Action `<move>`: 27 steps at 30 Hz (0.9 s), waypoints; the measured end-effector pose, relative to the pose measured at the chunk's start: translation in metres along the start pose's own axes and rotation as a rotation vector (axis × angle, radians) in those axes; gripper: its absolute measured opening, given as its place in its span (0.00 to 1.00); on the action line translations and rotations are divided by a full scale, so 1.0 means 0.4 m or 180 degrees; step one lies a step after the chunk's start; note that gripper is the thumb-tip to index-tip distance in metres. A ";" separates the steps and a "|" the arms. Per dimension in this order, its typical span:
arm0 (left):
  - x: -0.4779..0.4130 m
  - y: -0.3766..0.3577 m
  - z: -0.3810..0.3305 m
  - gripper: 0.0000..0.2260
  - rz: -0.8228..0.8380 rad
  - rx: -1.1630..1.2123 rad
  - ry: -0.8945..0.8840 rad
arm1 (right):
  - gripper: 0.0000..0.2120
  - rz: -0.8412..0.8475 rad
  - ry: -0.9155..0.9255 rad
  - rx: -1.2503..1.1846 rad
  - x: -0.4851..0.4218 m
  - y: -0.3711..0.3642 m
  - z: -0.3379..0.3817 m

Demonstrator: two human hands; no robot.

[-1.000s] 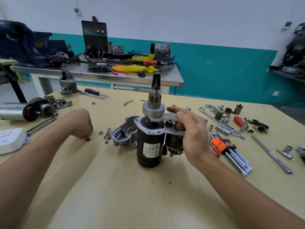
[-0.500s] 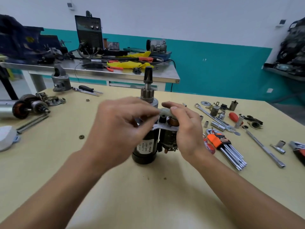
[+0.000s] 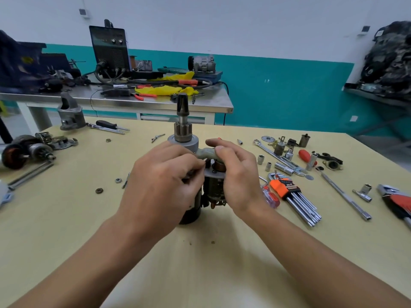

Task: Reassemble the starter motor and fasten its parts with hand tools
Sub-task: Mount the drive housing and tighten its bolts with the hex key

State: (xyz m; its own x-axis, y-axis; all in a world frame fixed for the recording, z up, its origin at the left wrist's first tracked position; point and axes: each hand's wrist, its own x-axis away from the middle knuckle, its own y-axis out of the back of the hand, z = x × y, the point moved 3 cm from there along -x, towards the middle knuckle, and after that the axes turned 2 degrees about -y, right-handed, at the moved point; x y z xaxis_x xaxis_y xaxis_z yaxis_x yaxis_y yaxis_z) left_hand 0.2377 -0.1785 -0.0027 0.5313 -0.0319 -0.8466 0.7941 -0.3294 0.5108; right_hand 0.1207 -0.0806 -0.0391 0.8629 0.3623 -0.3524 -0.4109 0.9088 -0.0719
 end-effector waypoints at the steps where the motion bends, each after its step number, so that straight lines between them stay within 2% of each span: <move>1: 0.000 0.002 0.001 0.01 -0.0009 0.0000 0.0036 | 0.20 0.0000 -0.0004 0.0004 0.000 -0.001 0.000; 12: -0.041 0.009 -0.025 0.02 0.0527 -0.0243 0.0202 | 0.19 -0.0034 0.0012 0.0166 0.001 -0.007 0.005; 17: -0.051 0.011 -0.028 0.02 0.0638 -0.0357 0.0590 | 0.18 -0.0017 0.0027 0.0180 0.003 -0.011 0.011; 19: -0.048 0.018 -0.027 0.01 0.0550 -0.0439 0.0545 | 0.16 0.0022 0.0074 0.0152 0.004 -0.010 0.011; 21: -0.044 0.031 -0.012 0.08 0.0252 -0.0630 0.0435 | 0.17 0.0093 0.0114 0.0128 0.006 -0.009 0.010; 23: -0.045 0.044 0.019 0.22 -0.0103 -0.0524 0.0663 | 0.19 0.0146 0.0184 0.0249 0.005 -0.009 0.009; 24: -0.045 0.044 0.039 0.31 -0.0122 -0.0259 0.0905 | 0.19 0.0180 0.0233 0.0334 0.003 -0.009 0.011; 26: -0.052 0.032 0.078 0.46 0.0168 0.0803 0.1490 | 0.18 0.0255 0.0324 0.0429 0.002 -0.012 0.016; 27: -0.056 0.022 0.095 0.49 0.0392 0.1430 0.1753 | 0.17 0.0297 0.0368 0.0458 0.000 -0.014 0.019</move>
State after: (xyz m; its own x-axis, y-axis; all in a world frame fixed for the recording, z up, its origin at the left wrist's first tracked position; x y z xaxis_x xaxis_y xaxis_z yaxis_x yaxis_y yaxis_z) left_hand 0.2217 -0.2165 0.0153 0.7750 0.3475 -0.5279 0.5836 -0.7141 0.3866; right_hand 0.1254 -0.0839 -0.0315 0.7801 0.4277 -0.4566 -0.4341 0.8956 0.0972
